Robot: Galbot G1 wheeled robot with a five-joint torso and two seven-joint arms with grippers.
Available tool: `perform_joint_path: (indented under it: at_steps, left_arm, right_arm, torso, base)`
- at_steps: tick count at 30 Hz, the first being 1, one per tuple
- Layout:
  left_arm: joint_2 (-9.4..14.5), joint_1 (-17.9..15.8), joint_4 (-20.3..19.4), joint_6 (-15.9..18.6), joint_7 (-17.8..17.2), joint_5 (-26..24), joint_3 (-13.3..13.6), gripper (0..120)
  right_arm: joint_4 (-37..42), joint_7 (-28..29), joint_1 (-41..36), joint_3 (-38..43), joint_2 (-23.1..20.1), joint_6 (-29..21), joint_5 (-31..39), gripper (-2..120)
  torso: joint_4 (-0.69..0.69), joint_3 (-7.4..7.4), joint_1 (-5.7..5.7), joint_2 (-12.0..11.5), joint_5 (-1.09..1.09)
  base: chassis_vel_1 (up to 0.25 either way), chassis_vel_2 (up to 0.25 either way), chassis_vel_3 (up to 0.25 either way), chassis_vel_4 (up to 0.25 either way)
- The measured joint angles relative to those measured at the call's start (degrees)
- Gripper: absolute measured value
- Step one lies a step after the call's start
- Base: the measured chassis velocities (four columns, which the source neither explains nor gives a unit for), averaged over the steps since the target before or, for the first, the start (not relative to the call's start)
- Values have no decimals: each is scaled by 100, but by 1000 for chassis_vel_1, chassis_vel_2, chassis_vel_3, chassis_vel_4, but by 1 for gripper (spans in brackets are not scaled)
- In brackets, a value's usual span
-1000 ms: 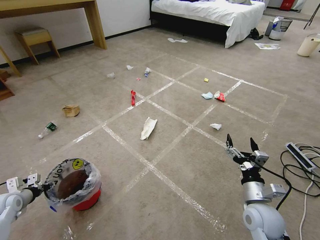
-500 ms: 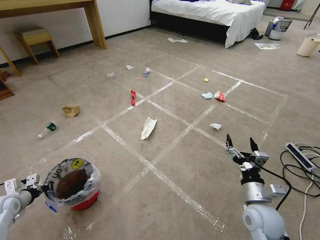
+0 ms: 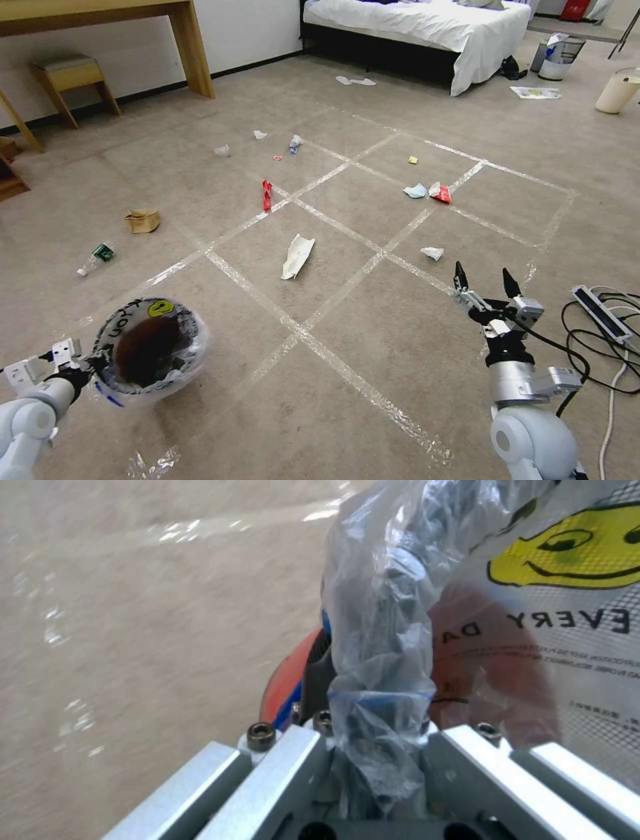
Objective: Pick up the trash bin and place the garbage on the floor into it.
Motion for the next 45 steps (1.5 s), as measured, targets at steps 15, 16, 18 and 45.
perform_joint_path:
  at_steps: [15,16,18,45]
  left_arm:
    - [-951,694,-2289,326,-937,-239,-481,0]
    - [-951,694,-2289,326,-937,-239,-481,0]
    - [-954,883,-2688,624,-1414,-554,-545,0]
    - [-1065,1052,-3167,1307,-2777,-2334,-488,0]
  right_arm:
    - [336,39,-219,146,-71,66,102,100]
    - [336,39,-219,146,-71,66,102,100]
    - [342,54,-218,118,-111,78,115,100]
    - [226,-91,-83,132,-324,304,70,100]
  torso:
    - [1,-1,0,0,2]
    - [1,-1,0,0,2]
    - [3,-1,0,0,2]
    - [1,-1,0,0,-1]
  base:
    - [0,0,0,0]
    - [0,0,0,0]
    - [0,0,0,0]
    - [0,0,0,0]
